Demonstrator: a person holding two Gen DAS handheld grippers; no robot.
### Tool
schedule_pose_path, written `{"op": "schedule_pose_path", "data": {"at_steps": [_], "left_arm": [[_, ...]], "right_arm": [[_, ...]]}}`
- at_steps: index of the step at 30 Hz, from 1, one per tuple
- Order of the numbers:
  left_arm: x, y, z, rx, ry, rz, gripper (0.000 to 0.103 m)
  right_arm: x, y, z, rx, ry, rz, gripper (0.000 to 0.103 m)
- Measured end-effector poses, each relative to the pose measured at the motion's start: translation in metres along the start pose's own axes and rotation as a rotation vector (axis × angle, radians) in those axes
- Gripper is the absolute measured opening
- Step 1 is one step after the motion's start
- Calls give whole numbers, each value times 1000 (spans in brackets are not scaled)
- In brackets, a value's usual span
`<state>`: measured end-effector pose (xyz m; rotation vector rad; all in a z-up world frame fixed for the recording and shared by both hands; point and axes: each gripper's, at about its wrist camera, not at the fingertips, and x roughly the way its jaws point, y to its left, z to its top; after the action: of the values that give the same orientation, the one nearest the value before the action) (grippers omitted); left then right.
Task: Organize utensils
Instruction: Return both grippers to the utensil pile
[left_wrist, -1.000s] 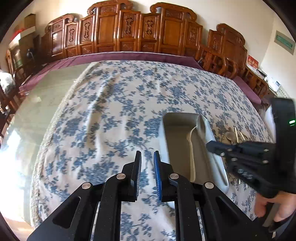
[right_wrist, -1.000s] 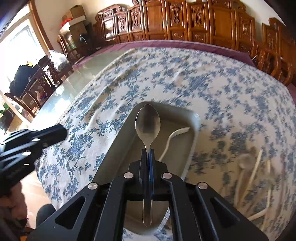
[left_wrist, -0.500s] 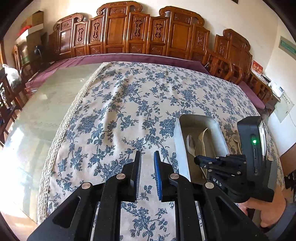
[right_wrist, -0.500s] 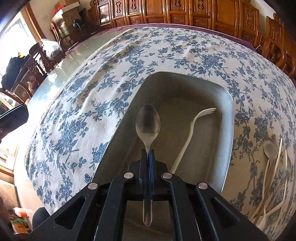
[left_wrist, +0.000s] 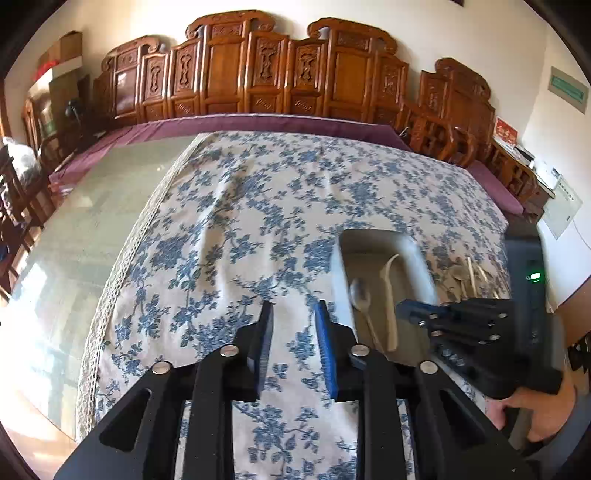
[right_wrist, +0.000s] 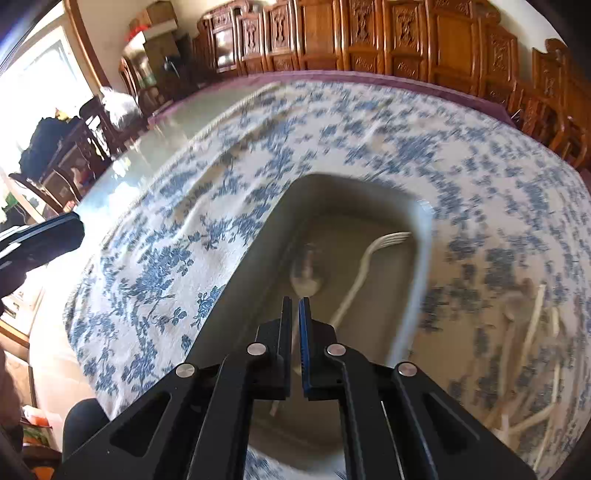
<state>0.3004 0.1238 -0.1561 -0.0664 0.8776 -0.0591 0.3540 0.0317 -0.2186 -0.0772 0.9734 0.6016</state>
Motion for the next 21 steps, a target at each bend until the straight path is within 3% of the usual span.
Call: {"op": "schedule_pose_path", "data": {"at_steps": [5, 12, 17, 21], "left_arm": [[-7, -31, -6, 19, -6, -48, 29], [-2, -92, -23, 69, 17, -133, 29], [11, -141, -34, 116, 44, -176, 29], [23, -173, -43, 145, 68, -202, 29]], "right_arm": [[-57, -33, -20, -9, -78, -28, 6], [-120, -106, -70, 12, -129, -152, 6], [-146, -163, -99, 104, -150, -191, 6], [-145, -189, -112, 153, -168, -206, 16]]}}
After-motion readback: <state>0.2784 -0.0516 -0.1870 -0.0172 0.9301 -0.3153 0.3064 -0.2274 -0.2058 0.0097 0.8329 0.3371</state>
